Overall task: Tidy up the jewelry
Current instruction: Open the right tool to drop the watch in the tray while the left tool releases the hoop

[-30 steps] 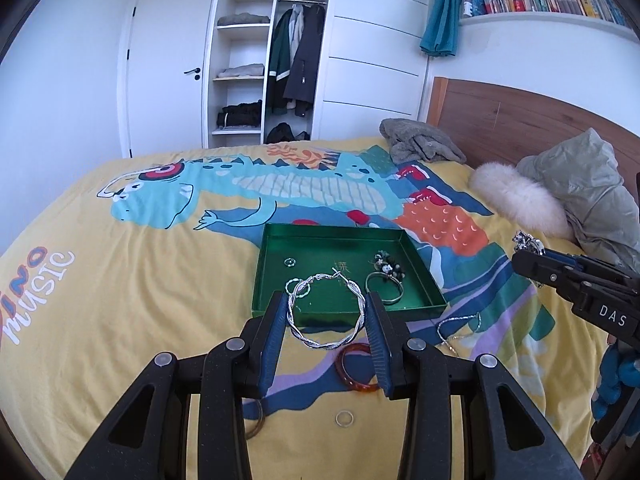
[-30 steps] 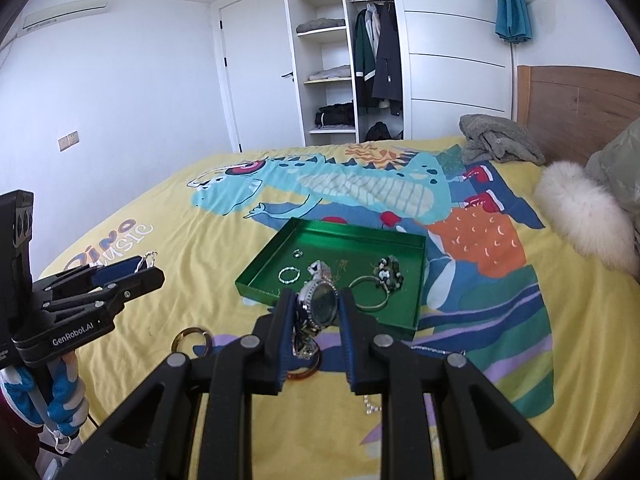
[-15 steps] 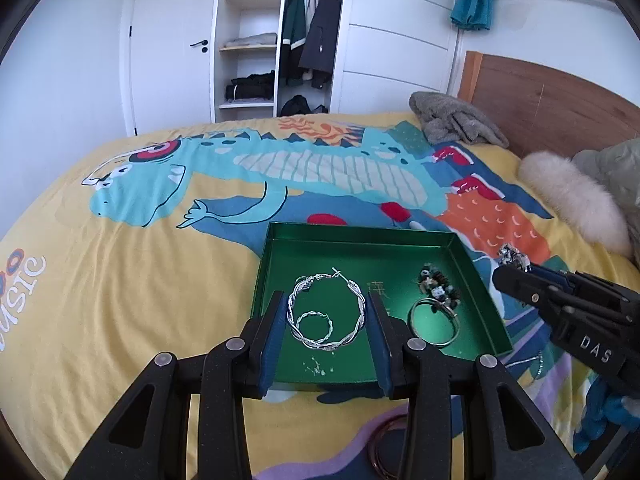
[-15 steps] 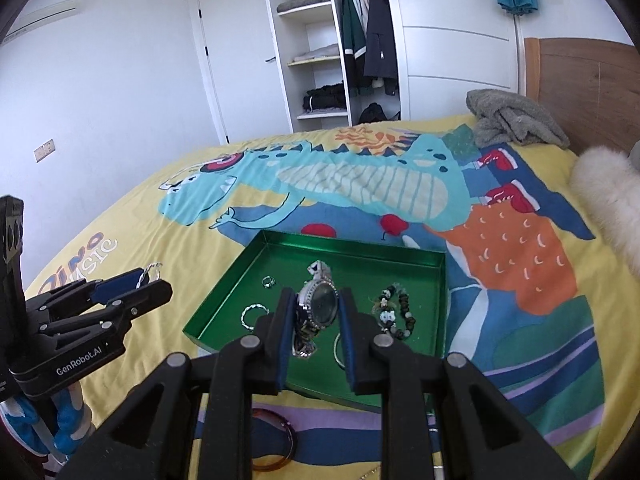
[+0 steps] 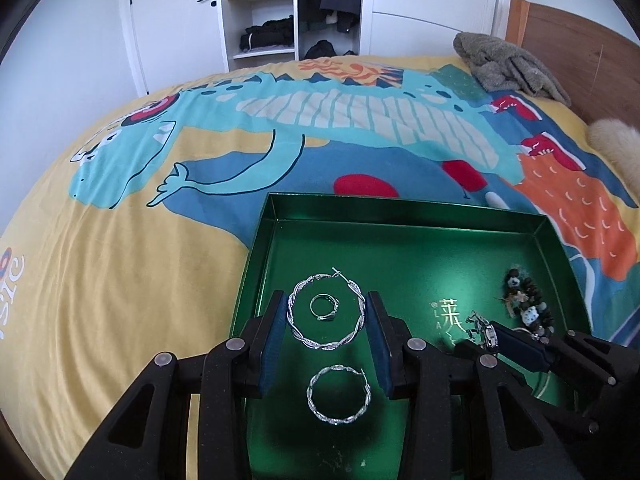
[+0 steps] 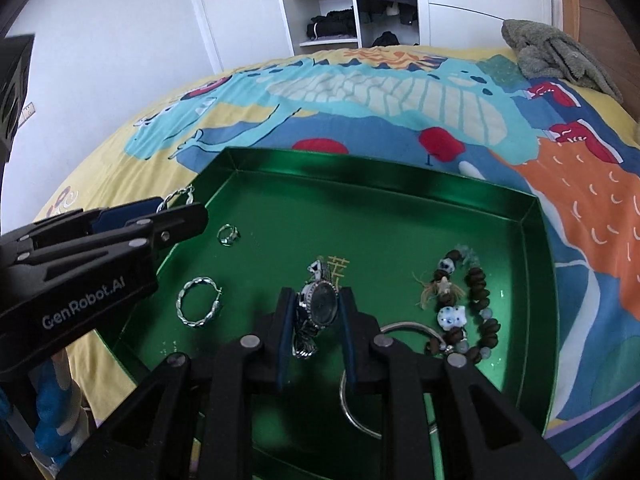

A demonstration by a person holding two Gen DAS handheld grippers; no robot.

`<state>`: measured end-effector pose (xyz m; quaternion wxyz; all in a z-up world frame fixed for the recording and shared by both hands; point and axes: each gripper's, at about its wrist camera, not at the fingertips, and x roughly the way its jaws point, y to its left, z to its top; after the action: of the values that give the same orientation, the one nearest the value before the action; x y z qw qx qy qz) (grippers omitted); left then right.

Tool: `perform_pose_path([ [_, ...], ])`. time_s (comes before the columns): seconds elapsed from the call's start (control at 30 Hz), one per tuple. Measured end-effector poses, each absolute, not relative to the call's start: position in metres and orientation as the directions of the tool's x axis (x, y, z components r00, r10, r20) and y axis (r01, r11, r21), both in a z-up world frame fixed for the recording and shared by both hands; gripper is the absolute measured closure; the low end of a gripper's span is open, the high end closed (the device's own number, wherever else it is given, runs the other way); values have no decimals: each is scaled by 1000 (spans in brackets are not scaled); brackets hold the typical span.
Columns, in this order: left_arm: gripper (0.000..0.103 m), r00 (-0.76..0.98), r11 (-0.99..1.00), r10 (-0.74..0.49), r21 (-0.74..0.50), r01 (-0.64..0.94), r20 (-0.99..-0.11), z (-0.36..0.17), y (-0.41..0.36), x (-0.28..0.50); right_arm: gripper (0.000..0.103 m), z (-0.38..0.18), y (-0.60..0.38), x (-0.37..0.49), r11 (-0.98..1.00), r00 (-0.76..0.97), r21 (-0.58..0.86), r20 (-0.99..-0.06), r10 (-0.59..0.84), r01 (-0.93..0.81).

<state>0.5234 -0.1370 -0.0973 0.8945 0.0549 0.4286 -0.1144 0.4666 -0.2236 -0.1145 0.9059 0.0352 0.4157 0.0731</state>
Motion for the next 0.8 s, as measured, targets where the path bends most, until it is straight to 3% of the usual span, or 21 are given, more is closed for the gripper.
perform_pose_path([
  [0.5,64,579,977,-73,59,205,-812,-130,-138,537,81,-126,-235,479,993,632,59,-768,108,-98],
  [0.63,61,575,977,-95,33,208,-812,-116,-130,531,75,-120,-243,475,996,622,47,-779,83,-75],
  [0.8,52,619,980,-97,34,197,-780,-70,-117,513,74,-88,-254,453,997,653,59,-753,76,-47],
])
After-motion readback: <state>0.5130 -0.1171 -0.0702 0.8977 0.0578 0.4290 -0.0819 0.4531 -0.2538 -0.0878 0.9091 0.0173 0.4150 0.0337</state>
